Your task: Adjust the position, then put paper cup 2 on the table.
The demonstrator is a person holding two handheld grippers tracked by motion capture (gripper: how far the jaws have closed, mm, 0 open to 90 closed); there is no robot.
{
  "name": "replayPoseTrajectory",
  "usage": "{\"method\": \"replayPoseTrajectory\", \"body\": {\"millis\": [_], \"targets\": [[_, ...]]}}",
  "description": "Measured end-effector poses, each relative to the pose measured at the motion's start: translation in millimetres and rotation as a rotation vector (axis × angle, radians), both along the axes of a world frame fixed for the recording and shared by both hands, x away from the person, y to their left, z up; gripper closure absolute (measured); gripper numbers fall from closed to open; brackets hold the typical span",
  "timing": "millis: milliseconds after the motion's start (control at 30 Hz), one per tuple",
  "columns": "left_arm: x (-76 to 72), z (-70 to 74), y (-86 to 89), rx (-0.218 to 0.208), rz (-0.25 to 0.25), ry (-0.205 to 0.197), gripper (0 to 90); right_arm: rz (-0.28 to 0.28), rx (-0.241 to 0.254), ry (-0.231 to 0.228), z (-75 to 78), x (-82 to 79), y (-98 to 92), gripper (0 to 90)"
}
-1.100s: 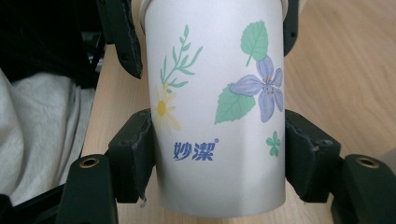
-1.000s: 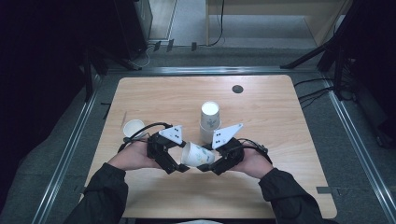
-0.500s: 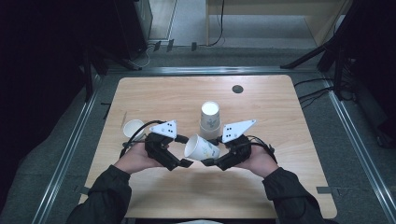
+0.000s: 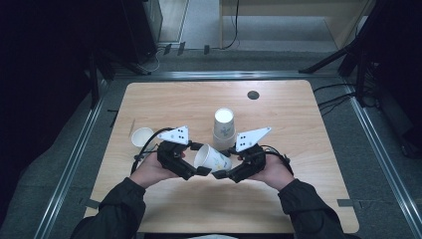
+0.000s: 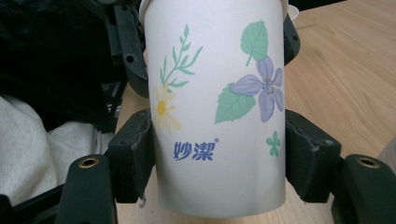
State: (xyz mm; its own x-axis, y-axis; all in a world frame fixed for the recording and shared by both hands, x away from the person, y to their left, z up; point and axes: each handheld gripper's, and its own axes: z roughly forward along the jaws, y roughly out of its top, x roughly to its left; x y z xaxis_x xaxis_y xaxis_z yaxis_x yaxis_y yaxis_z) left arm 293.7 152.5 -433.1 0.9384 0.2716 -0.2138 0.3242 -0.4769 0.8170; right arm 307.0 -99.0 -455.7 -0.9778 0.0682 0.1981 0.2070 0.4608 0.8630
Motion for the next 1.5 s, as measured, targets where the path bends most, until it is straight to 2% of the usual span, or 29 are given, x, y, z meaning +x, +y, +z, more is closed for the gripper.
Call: {"method": "replayPoseTrajectory", "body": {"millis": [67, 400, 467, 533, 667, 733, 833, 900, 933, 967, 1100, 1333, 1400, 1500], "targets": [[-0.7, 0.1, -0.3, -0.01, -0.003, -0.002, 20.4, -0.003, -0.003, 0.001, -0.5, -0.2, 0.6, 33.6], [-0.6, 1.9, 3.3, 0.002, -0.018, -0.005, 24.2, 0.002, -0.011, 0.011, -1.4, -1.0, 2.2, 31.8], [0.2, 3.0, 5.9, 0.009, -0.012, -0.01, 24.3, -0.008, -0.022, 0.01, -2.0, -1.2, 2.9, 28.0], [1.3, 4.2, 9.5, 0.008, -0.004, -0.008, 24.3, -0.025, -0.048, -0.015, -3.5, -2.7, 2.7, 24.8], [4.1, 6.6, 19.0, 0.01, 0.017, -0.009, 24.4, -0.037, -0.086, -0.015, -5.8, -4.7, -0.1, 22.3], [4.3, 7.6, 21.9, 0.019, 0.028, -0.015, 24.5, -0.061, -0.101, -0.044, -7.1, -5.8, -2.3, 21.8], [4.5, 8.9, 25.5, 0.028, 0.036, -0.019, 24.6, -0.09, -0.13, -0.036, -9.1, -6.6, -4.8, 21.5], [4.2, 9.2, 27.1, 0.056, 0.047, -0.036, 24.6, -0.112, -0.148, -0.044, -10.0, -6.6, -6.0, 21.5], [4.6, 8.4, 27.6, 0.073, 0.05, -0.031, 24.5, -0.129, -0.163, -0.058, -10.1, -6.7, -6.5, 21.5], [4.4, 7.9, 27.8, 0.083, 0.053, -0.027, 24.5, -0.165, -0.179, -0.091, -9.8, -7.8, -6.7, 21.5], [5.3, 5.2, 30.0, 0.131, 0.056, -0.018, 24.5, -0.25, -0.206, -0.137, -10.6, -7.8, -8.7, 21.5], [6.4, 5.8, 35.5, 0.177, 0.074, -0.011, 24.5, -0.376, -0.229, -0.102, -15.1, -5.2, -21.6, 21.8], [7.0, 5.4, 37.6, 0.192, 0.077, -0.004, 24.4, -0.401, -0.232, -0.077, -15.3, -5.1, -27.0, 21.9], [7.4, 5.8, 41.3, 0.21, 0.085, -0.008, 24.4, -0.428, -0.23, -0.066, -14.8, -4.1, -34.2, 21.8]]}}
